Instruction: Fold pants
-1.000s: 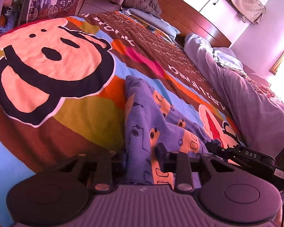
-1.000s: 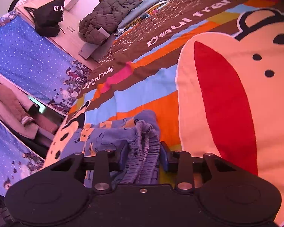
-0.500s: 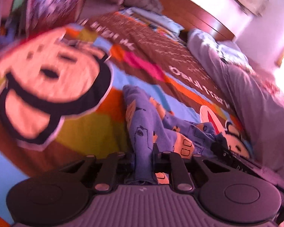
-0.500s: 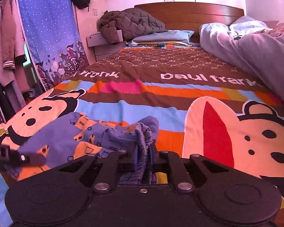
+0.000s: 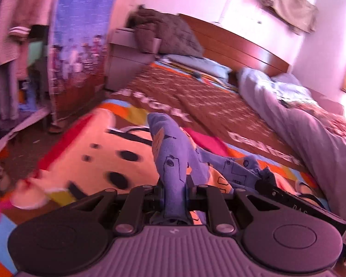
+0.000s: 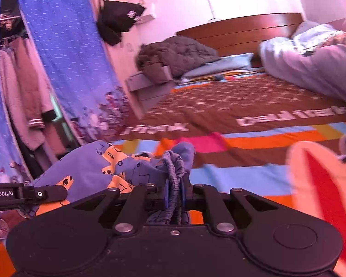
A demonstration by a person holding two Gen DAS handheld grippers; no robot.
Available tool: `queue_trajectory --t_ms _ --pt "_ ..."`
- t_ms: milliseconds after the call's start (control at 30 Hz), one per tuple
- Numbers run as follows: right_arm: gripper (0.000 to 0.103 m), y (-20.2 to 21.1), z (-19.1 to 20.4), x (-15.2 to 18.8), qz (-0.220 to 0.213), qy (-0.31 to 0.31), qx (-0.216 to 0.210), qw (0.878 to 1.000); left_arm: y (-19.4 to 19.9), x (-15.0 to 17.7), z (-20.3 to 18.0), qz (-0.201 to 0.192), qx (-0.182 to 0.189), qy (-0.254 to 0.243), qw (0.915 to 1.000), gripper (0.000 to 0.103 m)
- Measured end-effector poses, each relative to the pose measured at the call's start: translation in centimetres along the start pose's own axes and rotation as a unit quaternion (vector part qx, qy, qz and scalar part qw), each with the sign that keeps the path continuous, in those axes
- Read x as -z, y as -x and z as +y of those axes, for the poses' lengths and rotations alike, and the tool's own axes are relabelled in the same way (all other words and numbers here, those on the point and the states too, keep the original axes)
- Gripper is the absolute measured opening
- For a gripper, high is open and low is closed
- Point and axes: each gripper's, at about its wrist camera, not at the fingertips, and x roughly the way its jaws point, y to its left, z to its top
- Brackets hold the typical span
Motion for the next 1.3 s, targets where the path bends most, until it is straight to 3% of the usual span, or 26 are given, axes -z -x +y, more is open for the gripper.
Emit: queue_trajectory --t_ms 67,200,267,300,367,400,467,567,1067,1133,1233,1300 --pt "0.010 -2.1 1.9 0.1 0.011 0.000 -0.021 1.000 -0.5 -0.5 2.4 0.015 -0.023 0.008 0.9996 0.017" --pt "0.010 -7.1 4.5 1.7 0.058 -0.011 -0.047 0.997 -3.6 0.4 7.9 0.081 -0.074 0.042 0.9930 0.018" --pt "0.013 -9.8 5.5 3.7 0.097 -0.007 -0.034 0.995 -4.7 2.1 10.6 0.094 -0.056 0.085 0.9903 0.023" --pt "0.015 -10.5 5.7 4.5 0.103 0.003 -0.017 0.995 -4.6 3.1 11.7 0.076 -0.036 0.105 0.9909 0.024" --pt "0.018 -10.7 5.3 5.5 0.086 -0.005 -0.023 0.996 -4.1 3.8 13.0 0.058 -0.007 0.140 0.9885 0.025" --pt "0.027 -10.7 4.9 5.5 0.086 -0.020 -0.024 0.996 -4.0 3.8 13.4 0.056 0.002 0.154 0.9864 0.026" --pt "0.033 -10.9 3.9 5.6 0.088 -0.048 -0.026 0.995 -4.0 4.1 13.6 0.054 0.004 0.161 0.9854 0.027" --pt "0.034 -11.1 3.1 5.8 0.088 -0.070 -0.038 0.993 -3.7 4.2 12.7 0.050 -0.005 0.136 0.9895 0.029" --pt "0.055 -10.0 2.3 6.4 0.074 -0.078 -0.029 0.994 -4.4 4.1 13.0 0.046 -0.003 0.134 0.9898 0.035" --pt "0.060 -10.0 2.2 6.4 0.074 -0.079 -0.033 0.994 -4.4 4.1 13.0 0.046 0.001 0.134 0.9900 0.039" --pt "0.084 -9.7 2.4 6.2 0.069 -0.076 -0.041 0.994 -4.2 4.1 12.8 0.044 0.019 0.124 0.9911 0.060" --pt "0.097 -9.0 2.9 5.5 0.070 -0.073 -0.023 0.995 -4.2 4.0 12.3 0.050 0.038 0.104 0.9926 0.085"
